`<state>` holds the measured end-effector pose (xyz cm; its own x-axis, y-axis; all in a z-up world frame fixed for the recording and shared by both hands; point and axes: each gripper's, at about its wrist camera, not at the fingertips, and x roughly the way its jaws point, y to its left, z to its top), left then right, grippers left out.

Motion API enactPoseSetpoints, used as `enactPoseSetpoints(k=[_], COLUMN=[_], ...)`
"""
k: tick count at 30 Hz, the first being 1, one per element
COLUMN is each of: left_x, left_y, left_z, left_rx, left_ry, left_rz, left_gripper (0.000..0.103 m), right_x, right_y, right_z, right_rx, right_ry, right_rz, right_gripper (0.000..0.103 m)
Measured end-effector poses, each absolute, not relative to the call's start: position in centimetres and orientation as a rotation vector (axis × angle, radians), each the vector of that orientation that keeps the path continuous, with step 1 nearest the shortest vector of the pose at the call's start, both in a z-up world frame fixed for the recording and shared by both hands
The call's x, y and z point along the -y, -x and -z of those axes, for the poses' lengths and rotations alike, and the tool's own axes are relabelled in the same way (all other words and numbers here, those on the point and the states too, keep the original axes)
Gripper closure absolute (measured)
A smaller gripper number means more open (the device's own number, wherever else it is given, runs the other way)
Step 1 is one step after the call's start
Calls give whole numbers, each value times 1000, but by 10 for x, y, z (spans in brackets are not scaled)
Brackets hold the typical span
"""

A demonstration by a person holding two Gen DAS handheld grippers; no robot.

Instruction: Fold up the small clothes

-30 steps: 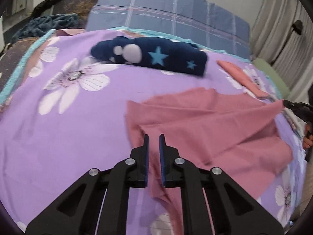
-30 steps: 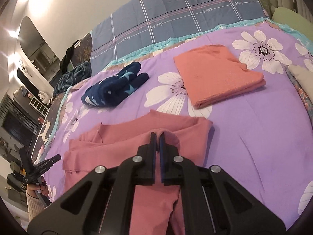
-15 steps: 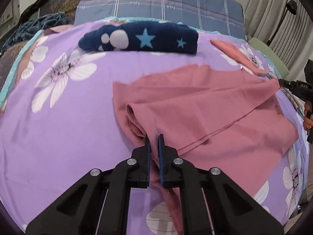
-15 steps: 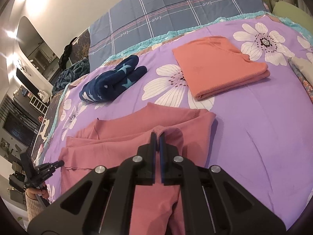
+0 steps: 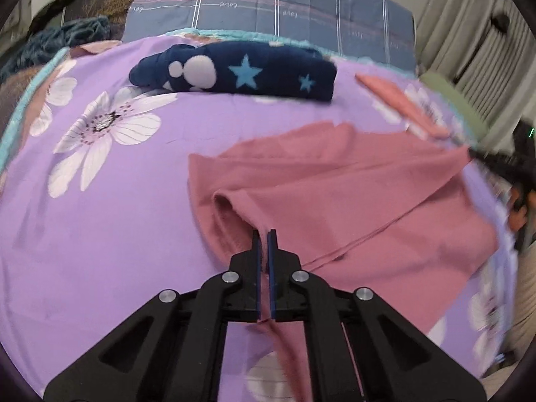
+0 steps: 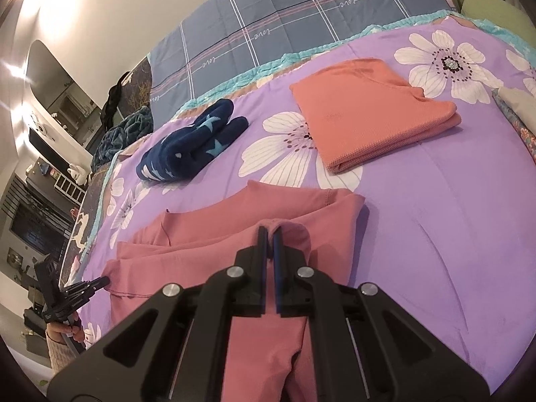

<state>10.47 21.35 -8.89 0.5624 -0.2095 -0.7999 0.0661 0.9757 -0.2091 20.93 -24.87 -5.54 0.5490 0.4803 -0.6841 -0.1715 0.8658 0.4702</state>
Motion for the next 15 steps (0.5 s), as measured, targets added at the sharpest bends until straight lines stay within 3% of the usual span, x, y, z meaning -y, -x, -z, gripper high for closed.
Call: enactPoseSetpoints(k=[4,6,7,8,9,11,13,15], left_x=[-232,-239,-241,-242,-244,-247,-247,-247], left_y=[-139,-161,-172,-178,-183,-185,-182,-181], left_z=[69,68,70,73,77,85,91,96], left_rx=[-891,-850,-810,-799,-803,-811,-815,-825], left_ry=[294,304,255,223,206,239,261,240], left_rz=[101,31,-63,-120,-148,-114,-66,-51], left_gripper=[100,96,77,66,55,55,43,41], right_x=[257,260,261,260,260,263,263,258], right_y=[-227,-242,-252,-256,-260,-258,-252,-250], right_z=[47,46,46,47,50,54,57,62], right_rx=[-885,-873,-861,-863,-872,-880,-877,-890], right_ry=[-467,-506,-477,-454,-435,-435,-395,-320], right_rz=[-384,-348,-284,-255,-245,-275,-321,-348], right_gripper=[100,94,85,69,67,66,62,60])
